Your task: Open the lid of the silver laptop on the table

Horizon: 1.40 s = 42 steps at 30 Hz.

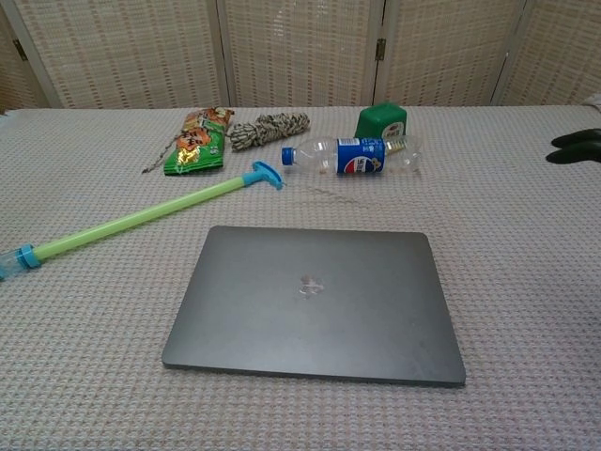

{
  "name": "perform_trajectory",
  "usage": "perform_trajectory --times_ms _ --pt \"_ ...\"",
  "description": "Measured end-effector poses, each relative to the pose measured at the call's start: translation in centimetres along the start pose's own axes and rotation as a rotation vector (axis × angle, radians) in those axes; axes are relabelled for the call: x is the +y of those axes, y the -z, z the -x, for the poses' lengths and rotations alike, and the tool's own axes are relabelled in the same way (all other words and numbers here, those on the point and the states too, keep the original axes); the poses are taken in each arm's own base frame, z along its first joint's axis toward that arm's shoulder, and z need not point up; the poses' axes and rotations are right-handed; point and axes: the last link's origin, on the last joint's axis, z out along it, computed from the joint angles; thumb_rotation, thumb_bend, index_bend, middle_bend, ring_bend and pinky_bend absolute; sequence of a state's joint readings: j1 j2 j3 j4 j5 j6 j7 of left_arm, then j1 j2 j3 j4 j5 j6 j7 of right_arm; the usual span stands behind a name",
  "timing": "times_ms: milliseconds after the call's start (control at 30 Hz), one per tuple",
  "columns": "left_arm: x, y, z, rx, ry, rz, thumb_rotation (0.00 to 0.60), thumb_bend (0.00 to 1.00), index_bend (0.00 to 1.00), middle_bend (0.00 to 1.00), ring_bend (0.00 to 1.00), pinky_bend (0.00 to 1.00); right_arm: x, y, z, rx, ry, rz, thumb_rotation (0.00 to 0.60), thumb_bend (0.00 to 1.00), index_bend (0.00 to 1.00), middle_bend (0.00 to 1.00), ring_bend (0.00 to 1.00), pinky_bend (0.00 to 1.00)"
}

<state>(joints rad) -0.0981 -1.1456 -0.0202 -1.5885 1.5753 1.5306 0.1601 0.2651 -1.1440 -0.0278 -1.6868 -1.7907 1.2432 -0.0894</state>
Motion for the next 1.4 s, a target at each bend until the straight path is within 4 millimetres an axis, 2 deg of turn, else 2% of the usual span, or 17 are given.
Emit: perform_trajectory --times_ms 300,600,1000,1400 --pt "0.1 0.3 0.0 -0.004 0.000 0.011 0.600 0.15 0.09 0.06 0.00 0.00 -6.1 -5.4 2.5 -0.092 0.019 -0.254 0.600 0.32 0.00 0.00 0.00 0.00" --pt "0.8 -0.1 0.1 -0.012 0.001 0.044 0.600 0.15 0.09 0.06 0.00 0.00 -11.3 -10.7 4.7 -0.141 0.023 -0.387 0.600 0.32 0.00 0.00 0.00 0.00" --pt "1.2 -0.7 0.4 -0.026 0.004 0.060 0.600 0.15 0.08 0.06 0.00 0.00 -14.9 -14.4 7.6 -0.175 0.049 -0.428 0.600 0.32 0.00 0.00 0.00 0.00" --pt "0.8 -0.7 0.8 -0.034 0.010 0.053 0.600 0.15 0.08 0.06 0.00 0.00 -16.9 -16.3 8.7 -0.186 0.057 -0.454 0.600 0.32 0.00 0.00 0.00 0.00"
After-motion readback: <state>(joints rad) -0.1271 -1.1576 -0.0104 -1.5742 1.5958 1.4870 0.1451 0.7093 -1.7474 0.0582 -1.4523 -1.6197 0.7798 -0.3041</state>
